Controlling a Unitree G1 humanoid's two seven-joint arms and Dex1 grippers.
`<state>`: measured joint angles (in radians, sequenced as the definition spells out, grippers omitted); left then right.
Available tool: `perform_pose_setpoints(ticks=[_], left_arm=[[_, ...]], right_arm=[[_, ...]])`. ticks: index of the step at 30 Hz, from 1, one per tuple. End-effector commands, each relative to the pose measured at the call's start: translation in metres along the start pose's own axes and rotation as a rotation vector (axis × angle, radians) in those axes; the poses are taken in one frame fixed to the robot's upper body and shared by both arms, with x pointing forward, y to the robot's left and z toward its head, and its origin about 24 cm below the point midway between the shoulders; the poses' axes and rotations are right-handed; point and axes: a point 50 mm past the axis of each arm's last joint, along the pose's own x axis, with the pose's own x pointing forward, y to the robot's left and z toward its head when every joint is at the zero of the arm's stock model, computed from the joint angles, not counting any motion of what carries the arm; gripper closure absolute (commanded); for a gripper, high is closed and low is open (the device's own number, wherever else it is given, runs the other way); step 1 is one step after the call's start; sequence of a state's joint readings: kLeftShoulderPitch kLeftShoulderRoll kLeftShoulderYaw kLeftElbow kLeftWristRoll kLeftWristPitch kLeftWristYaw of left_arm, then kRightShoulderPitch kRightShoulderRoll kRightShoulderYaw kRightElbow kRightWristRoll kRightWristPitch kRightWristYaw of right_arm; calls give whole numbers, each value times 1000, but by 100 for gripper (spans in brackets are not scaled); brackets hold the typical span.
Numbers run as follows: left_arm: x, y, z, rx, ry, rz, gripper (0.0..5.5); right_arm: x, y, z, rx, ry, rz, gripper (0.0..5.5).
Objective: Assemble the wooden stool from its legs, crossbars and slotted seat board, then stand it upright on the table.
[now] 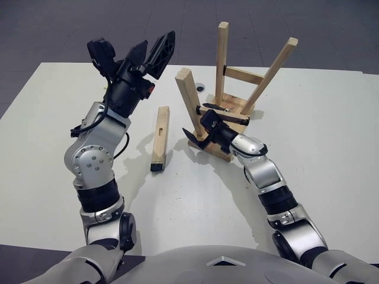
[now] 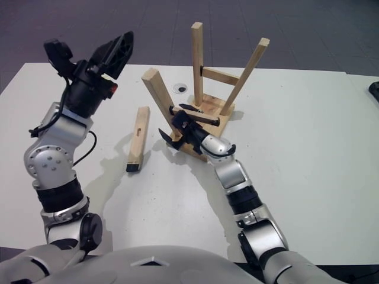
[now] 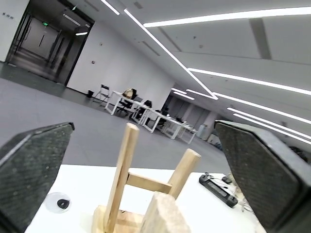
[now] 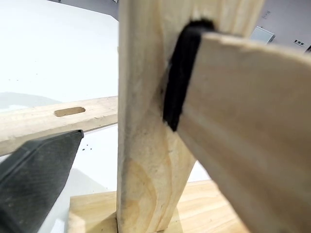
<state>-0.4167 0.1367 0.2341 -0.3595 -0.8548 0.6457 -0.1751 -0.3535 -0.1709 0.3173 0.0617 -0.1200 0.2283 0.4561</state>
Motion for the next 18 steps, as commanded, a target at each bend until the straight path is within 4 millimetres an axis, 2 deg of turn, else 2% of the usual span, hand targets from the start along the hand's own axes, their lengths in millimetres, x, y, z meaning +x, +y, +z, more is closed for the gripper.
perform_pose_setpoints(ticks=[1, 10, 18], left_arm=[[-1, 8, -8, 56, 46, 65, 14], [-6, 37, -7, 91, 42, 257, 14], [-5, 36, -7, 98, 41, 267, 14]], right_arm=[[-1, -2, 5, -13, -10, -2, 10], [-7, 0, 3, -10, 0, 2, 10], [-7, 1, -2, 2, 19, 7, 10]])
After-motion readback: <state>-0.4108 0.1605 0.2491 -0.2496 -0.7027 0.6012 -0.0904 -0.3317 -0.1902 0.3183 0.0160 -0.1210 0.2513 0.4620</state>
